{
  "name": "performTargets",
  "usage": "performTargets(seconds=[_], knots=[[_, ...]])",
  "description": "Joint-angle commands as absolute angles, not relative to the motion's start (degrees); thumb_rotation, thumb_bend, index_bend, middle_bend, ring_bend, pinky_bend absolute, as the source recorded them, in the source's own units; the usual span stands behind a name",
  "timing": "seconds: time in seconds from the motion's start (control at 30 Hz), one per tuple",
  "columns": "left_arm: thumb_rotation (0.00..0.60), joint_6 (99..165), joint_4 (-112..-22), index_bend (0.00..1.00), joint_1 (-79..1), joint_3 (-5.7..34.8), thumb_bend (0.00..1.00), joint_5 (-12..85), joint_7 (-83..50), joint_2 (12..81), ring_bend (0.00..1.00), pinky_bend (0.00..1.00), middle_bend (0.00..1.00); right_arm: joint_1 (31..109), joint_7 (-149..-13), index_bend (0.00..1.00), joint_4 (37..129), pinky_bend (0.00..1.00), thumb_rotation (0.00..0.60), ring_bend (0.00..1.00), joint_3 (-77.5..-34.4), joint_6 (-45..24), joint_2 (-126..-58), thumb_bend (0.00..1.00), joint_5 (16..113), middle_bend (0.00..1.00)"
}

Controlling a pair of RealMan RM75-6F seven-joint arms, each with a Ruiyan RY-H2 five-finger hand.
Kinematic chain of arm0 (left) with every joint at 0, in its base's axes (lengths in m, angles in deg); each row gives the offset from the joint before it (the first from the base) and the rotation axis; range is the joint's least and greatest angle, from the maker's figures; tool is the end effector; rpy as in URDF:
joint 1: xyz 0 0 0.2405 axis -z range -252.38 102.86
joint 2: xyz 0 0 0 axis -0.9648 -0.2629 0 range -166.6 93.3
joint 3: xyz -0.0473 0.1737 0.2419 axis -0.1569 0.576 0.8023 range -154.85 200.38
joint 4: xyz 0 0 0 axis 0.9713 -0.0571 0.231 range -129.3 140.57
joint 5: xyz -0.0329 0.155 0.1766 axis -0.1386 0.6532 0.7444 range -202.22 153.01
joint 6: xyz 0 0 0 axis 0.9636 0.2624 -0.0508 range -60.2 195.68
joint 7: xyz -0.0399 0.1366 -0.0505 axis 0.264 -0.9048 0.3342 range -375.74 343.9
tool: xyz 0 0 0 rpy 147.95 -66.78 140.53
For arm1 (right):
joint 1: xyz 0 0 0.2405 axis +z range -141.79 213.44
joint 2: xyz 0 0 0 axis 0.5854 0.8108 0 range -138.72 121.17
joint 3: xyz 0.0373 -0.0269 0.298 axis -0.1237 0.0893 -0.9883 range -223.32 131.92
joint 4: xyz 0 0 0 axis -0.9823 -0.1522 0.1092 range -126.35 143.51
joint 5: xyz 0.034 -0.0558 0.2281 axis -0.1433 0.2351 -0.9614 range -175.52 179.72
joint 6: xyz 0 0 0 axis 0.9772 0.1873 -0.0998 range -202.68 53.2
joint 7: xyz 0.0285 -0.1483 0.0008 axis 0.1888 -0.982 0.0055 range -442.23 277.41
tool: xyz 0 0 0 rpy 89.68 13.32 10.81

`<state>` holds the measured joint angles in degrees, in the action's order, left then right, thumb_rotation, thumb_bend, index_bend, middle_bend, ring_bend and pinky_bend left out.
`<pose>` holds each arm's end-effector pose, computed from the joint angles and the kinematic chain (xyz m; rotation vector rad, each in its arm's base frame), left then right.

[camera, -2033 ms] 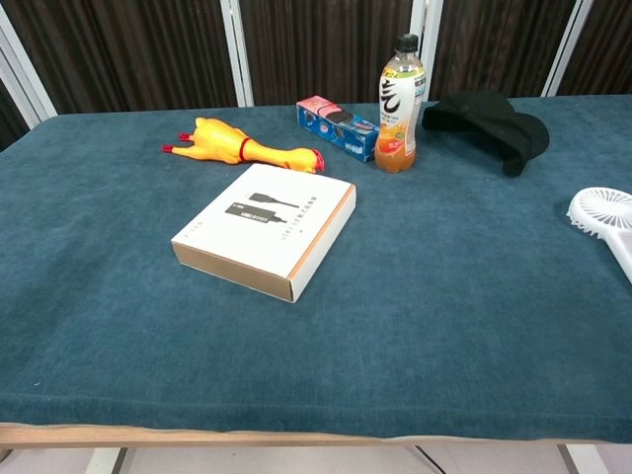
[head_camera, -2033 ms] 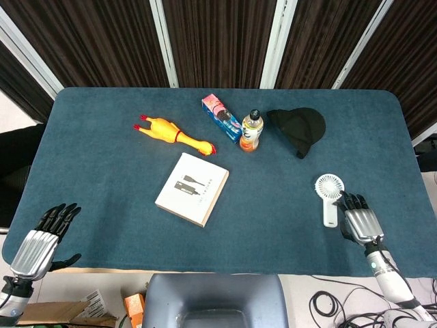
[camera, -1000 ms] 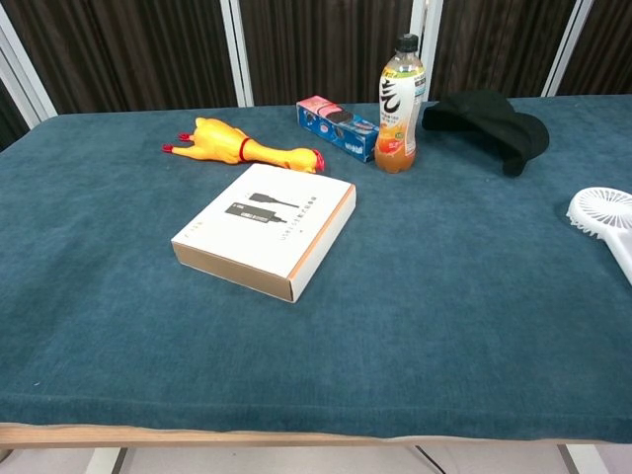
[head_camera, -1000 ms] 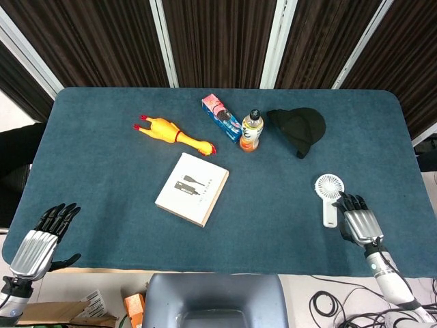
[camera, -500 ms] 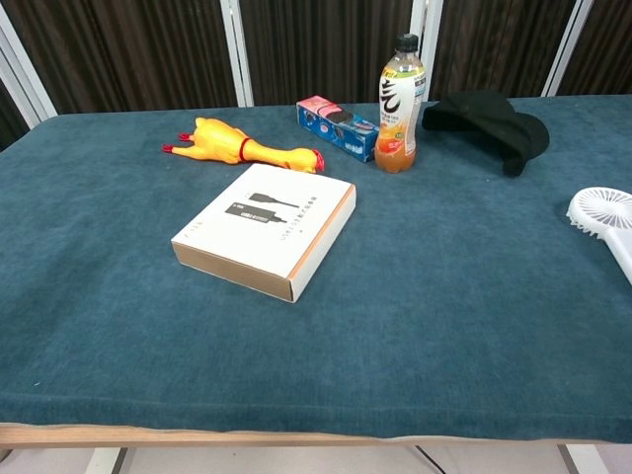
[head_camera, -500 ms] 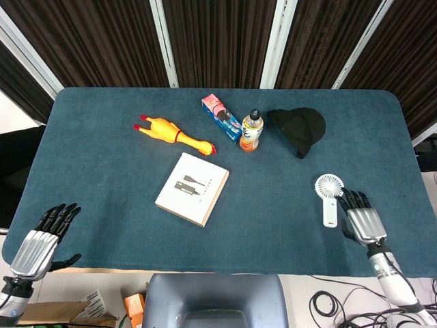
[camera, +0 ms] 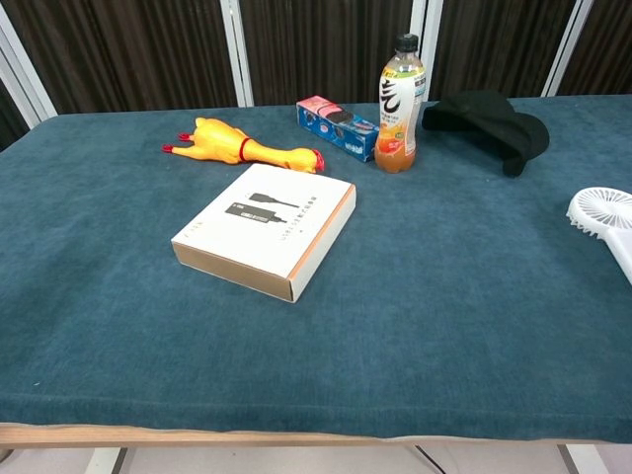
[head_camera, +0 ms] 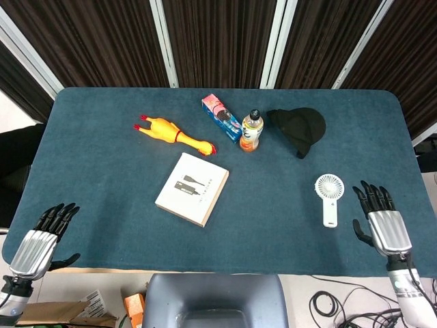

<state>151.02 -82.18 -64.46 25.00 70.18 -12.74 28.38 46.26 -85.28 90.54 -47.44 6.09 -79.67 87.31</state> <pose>-0.3500 0.2053 0.1301 -1.6401 -0.8594 -0.9575 -0.3786 -0.2286 0.1167 1.5022 -0.8256 0.8270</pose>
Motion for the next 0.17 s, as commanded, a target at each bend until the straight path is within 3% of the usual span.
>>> performTargets(seconds=[0.03, 0.17], knots=[[0.6, 150.62, -82.44, 0.0, -64.34, 25.02, 0.03, 70.09, -13.2, 28.48, 0.02, 0.11, 0.06, 45.28, -86.53, 0.0, 92.05, 0.0, 0.6, 0.0, -46.85, 6.87, -78.71, 0.41, 87.79, 0.0], [0.6, 150.71, -82.59, 0.0, -64.42, 25.08, 0.03, 70.24, -13.79, 28.77, 0.01, 0.11, 0.0, 45.22, -87.25, 0.0, 93.25, 0.0, 0.6, 0.0, -47.06, 5.76, -78.15, 0.41, 86.71, 0.0]])
